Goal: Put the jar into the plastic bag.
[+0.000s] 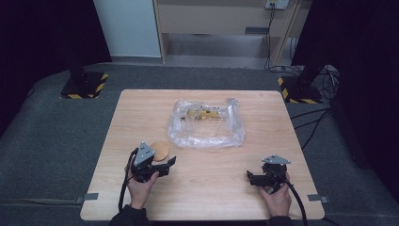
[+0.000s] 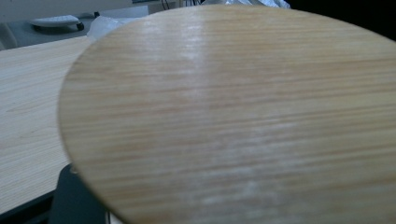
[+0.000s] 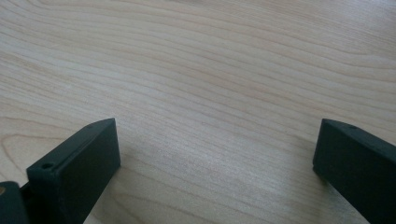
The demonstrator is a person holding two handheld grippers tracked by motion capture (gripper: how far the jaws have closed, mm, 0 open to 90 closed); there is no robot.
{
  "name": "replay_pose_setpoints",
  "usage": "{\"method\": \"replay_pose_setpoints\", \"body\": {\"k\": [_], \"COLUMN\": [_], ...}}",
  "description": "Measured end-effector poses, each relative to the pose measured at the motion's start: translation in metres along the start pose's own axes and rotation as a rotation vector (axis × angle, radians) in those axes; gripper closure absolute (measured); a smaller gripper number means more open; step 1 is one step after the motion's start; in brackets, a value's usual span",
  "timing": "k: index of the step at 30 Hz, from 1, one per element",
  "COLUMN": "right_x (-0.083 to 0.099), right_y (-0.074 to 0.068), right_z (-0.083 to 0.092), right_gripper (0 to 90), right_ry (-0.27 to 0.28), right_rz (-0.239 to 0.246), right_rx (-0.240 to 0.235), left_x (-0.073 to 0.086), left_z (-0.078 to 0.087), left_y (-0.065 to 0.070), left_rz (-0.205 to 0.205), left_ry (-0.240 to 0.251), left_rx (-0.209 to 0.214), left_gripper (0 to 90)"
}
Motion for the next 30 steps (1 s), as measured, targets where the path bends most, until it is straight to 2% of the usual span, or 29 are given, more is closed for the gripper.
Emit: {"method": "replay_pose_setpoints", "body": {"k": [9,20,30], "right_x": [0.000,0.000,0.000], "right_y": [0.000,0.000,0.000], "right_z": [0.000,0.000,0.000], "right_gripper": [0.6,0.7,0.6], "right_ry": [0.000,0.000,0.000], "right_rz": [0.000,0.001,0.001], "right_rx": [0.000,0.000,-0.001], "left_x": [-0.017,-0.043,-0.072], "left_z": [-0.001,-0.012,-0.025], "left_y": [0.005,0.012,0.016], "left_rz": [0.004,-0.040,-0.049], "left_ry": [0.029,0.015,0.021], "left_rx": [0.018,0.011,0.001], "left_gripper": [25.9,26.0,26.0]}}
Point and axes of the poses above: each handheld gripper's, and its own axes: z roughly backward along the jaws, x roughly out of its underside, y roughly to its right, the point moved 2 cm from there along -z, roughly forward along the jaws, and after that the axes turned 3 degrees about -x, right-handed, at the moved point
